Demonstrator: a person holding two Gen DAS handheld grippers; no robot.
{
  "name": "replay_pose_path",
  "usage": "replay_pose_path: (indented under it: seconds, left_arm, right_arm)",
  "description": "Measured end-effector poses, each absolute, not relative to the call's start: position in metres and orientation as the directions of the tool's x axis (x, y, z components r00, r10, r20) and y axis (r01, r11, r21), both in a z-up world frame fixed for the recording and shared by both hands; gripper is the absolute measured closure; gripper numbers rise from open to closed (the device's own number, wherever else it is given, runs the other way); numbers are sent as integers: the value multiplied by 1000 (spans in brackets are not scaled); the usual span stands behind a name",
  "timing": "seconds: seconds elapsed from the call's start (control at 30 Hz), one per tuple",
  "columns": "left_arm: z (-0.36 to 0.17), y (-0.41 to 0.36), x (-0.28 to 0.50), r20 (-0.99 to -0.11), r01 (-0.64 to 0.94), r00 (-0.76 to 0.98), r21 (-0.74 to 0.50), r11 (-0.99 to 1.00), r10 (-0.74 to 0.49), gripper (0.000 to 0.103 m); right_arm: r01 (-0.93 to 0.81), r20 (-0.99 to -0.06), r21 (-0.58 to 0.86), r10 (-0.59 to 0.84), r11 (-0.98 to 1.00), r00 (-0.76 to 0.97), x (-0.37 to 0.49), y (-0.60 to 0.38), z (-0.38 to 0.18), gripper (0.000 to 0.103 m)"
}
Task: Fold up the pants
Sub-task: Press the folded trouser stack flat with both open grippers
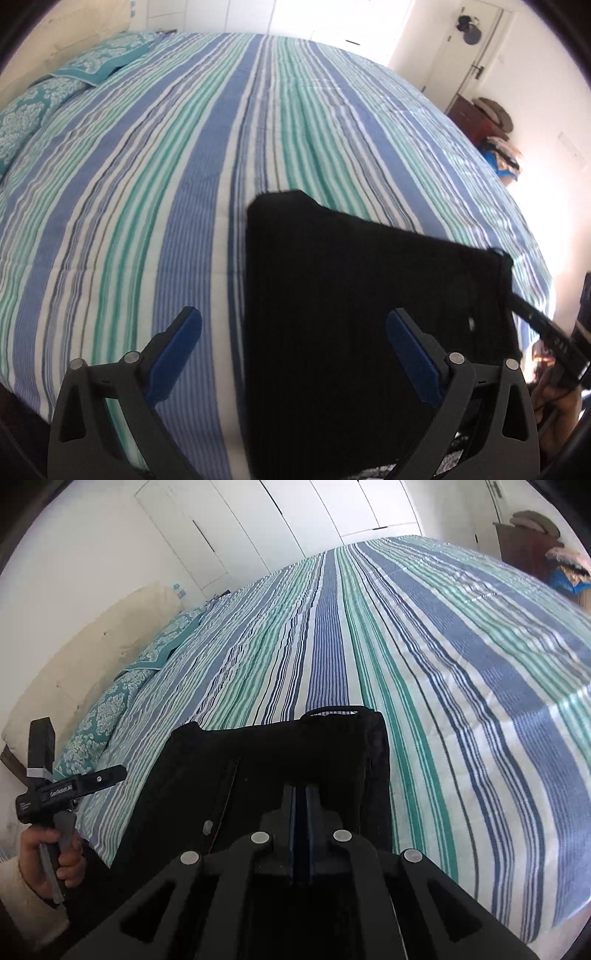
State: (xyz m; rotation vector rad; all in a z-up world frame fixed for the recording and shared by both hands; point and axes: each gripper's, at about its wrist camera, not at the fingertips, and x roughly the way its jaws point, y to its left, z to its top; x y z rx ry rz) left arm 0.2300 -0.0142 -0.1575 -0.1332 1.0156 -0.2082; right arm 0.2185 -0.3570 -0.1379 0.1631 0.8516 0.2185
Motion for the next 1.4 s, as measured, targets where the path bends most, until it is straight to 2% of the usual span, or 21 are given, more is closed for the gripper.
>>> replay_pose_path:
  seconds: [0.07, 0.13, 0.2, 0.23, 0.43, 0.67, 1.0, 1.4]
  left_arm:
    - [-159, -30, 210, -821, 157, 514, -197, 968, -250, 2]
    - [-162, -42, 195, -814, 193, 524, -173, 966, -250, 2]
    - [-170, -51, 182, -815, 223, 521, -156, 962, -253, 2]
    - [-174, -54, 180, -816, 237, 521, -144, 961, -251, 2]
    - [-188, -69, 166, -814, 327, 544, -18, 945, -204, 1]
    - [-190, -60, 169, -812, 327, 537, -49, 944, -228, 1]
    - [-194, -67, 169, -810, 331, 545, -29, 943, -216, 0]
    - [-200, -71, 167, -806, 330, 555, -13, 944, -205, 0]
  right_arm:
    - [-155, -717, 178, 237, 972, 656, 198, -348, -127, 96]
    - [-171, -718, 145, 222, 975, 659, 177, -340, -122, 91]
    - [-171, -731, 105, 193, 980, 655, 157, -331, -122, 79]
    - [-173, -742, 85, 178, 981, 647, 149, -327, -125, 78]
    - [-163, -781, 24, 120, 986, 612, 139, -316, -139, 77]
    - [-174, -813, -33, 75, 984, 578, 138, -310, -155, 75]
    - [-192, -823, -38, 78, 981, 563, 141, -304, -165, 63]
    - [-204, -820, -27, 95, 979, 564, 141, -306, -165, 62]
